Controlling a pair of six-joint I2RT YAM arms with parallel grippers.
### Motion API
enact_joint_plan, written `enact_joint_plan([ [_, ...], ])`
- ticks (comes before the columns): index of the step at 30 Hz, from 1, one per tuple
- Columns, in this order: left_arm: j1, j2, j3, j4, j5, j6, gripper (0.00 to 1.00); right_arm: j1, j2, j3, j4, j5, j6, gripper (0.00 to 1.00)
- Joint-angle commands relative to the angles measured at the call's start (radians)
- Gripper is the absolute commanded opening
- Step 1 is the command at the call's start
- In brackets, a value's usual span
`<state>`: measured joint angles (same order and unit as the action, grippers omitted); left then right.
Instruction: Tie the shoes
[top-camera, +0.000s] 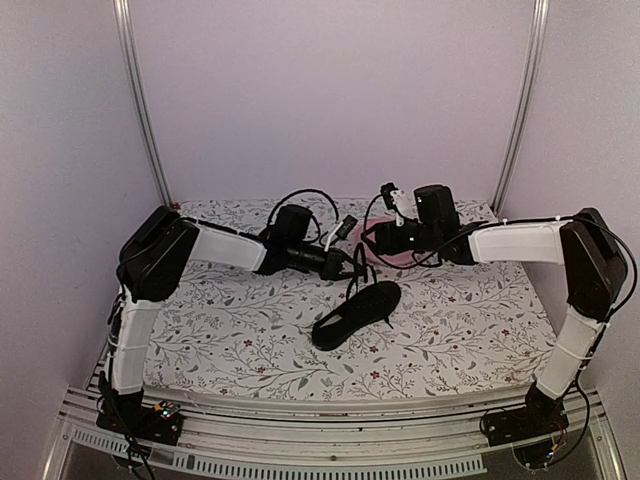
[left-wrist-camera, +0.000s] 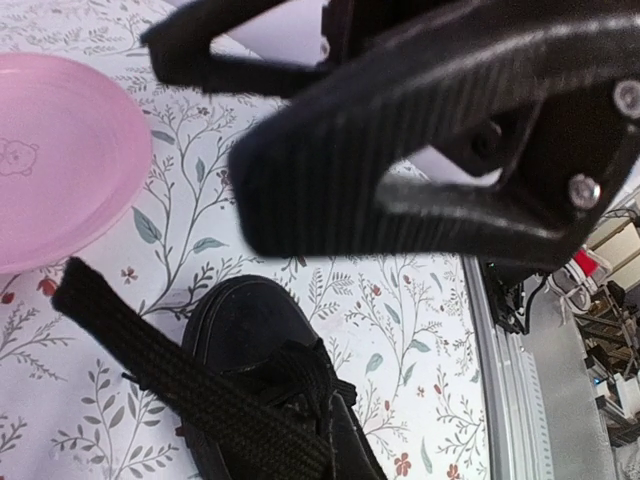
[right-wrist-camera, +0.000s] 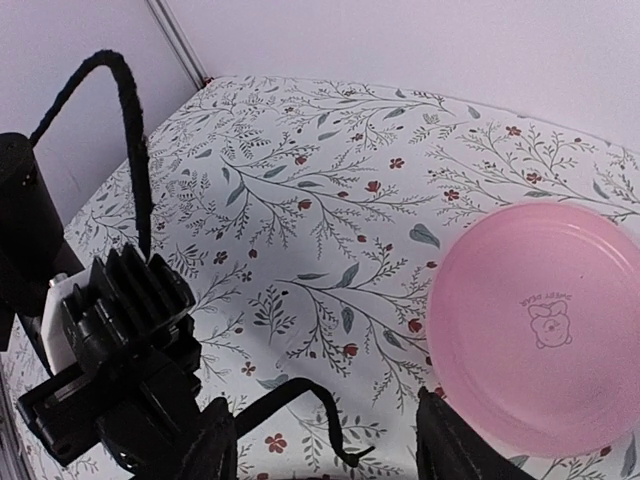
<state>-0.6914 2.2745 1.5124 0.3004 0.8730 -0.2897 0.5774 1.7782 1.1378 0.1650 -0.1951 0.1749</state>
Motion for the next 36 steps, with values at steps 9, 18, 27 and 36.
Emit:
enact_joint_plan([
  [9, 0.023, -0.064, -0.061, 0.037, -0.065, -0.066, 0.00, -0.042, -0.164, -0.305, 0.122, -0.228, 0.060, 0.60],
  [18, 0.023, -0.075, -0.075, 0.038, -0.086, -0.078, 0.00, 0.032, -0.117, -0.376, 0.132, -0.162, 0.097, 0.50],
  [27, 0.023, -0.073, -0.071, 0.028, -0.086, -0.072, 0.00, 0.041, -0.059, -0.347, 0.135, -0.119, 0.075, 0.45],
  [36, 0.023, -0.073, -0.058, 0.015, -0.099, -0.075, 0.00, 0.050, -0.040, -0.322, 0.138, -0.170, 0.041, 0.15],
])
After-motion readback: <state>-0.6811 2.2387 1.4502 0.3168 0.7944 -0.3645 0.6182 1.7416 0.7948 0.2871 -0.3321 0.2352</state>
